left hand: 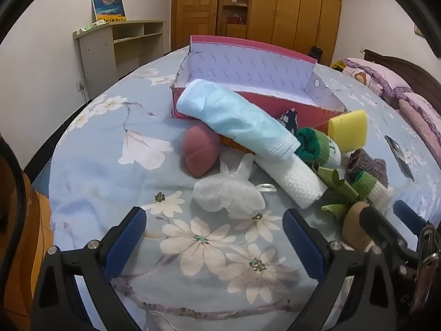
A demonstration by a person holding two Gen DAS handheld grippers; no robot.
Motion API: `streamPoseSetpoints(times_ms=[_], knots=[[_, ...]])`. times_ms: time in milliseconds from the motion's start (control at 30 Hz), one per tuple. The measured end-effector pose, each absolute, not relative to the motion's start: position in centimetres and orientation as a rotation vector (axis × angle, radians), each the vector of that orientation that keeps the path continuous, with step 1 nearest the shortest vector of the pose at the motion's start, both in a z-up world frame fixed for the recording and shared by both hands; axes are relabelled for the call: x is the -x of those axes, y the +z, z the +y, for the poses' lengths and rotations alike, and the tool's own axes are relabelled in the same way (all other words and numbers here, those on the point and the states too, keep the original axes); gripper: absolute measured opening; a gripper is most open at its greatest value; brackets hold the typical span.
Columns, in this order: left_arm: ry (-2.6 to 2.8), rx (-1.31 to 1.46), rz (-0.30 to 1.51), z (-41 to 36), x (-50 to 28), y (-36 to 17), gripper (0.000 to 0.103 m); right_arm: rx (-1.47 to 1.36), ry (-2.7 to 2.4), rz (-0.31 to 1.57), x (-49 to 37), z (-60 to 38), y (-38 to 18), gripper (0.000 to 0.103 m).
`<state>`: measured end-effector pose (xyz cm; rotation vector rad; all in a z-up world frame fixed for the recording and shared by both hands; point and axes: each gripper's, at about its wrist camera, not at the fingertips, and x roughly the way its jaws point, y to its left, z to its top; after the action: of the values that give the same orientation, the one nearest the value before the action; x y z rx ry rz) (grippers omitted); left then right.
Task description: Organize soft objects
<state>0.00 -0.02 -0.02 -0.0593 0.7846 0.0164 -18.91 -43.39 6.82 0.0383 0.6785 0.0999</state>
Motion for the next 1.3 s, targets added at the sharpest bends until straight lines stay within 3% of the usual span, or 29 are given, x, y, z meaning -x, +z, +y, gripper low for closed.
streamPoseSetpoints(times_ms=[1300], knots=[[-0.002, 0.078, 0.793, 0.14, 0.19, -0.02, 0.101, -0.042, 0.104, 0.690, 18.92, -42.90, 6.85, 0.096]])
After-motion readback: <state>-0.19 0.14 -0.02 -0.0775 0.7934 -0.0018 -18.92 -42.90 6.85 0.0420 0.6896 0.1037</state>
